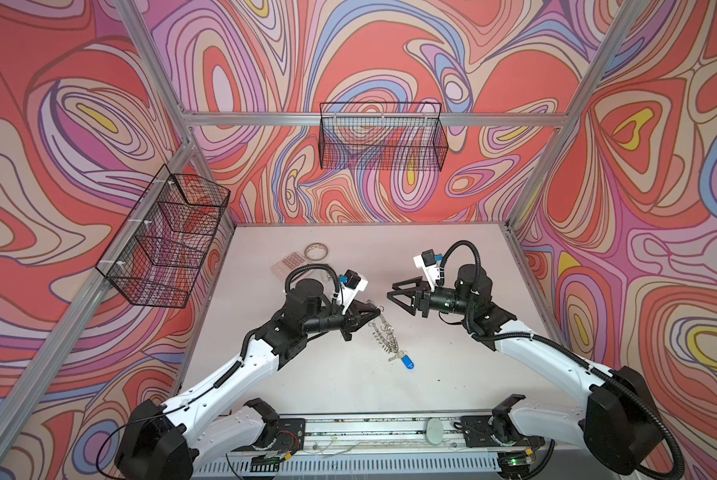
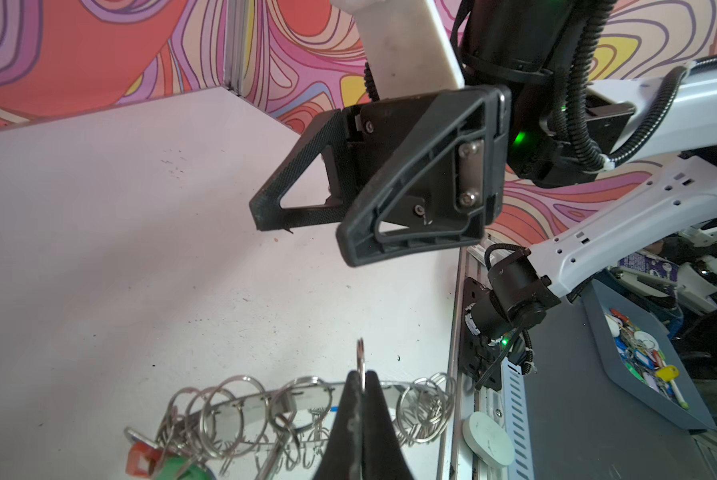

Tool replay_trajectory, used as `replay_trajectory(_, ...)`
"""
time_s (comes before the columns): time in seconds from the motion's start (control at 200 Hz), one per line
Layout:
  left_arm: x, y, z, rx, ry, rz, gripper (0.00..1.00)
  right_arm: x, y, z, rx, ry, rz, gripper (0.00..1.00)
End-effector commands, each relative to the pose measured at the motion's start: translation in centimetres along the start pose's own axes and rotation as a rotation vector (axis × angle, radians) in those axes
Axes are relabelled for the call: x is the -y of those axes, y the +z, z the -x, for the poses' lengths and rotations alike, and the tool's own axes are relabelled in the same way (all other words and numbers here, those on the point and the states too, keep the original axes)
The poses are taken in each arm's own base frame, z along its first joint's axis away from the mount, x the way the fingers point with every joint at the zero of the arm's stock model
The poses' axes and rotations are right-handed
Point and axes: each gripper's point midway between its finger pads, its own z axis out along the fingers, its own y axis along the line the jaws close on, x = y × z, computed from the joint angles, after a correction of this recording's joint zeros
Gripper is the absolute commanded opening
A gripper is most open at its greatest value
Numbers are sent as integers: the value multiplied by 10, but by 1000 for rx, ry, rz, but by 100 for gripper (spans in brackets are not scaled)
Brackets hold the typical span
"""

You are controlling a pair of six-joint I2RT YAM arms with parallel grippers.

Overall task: Put the keys on the keyring
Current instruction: 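Swing the open right gripper to the plate rim facing the left gripper, then close the right gripper on the plate rim beside the left gripper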

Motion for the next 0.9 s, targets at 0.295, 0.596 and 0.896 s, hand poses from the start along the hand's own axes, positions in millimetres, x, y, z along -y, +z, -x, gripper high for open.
replay_trajectory(0.295,-7,7,56,100,-48,-182,0,-5,14,0,-16,30,143,39)
replay_trajectory(0.596,-24,7,56,101,-87,-184,0,5,19,4,2,60,144,20)
replay_trajectory(0.896,-27,4,52,92,-104,-184,0,11,9,15,43,82,140,29)
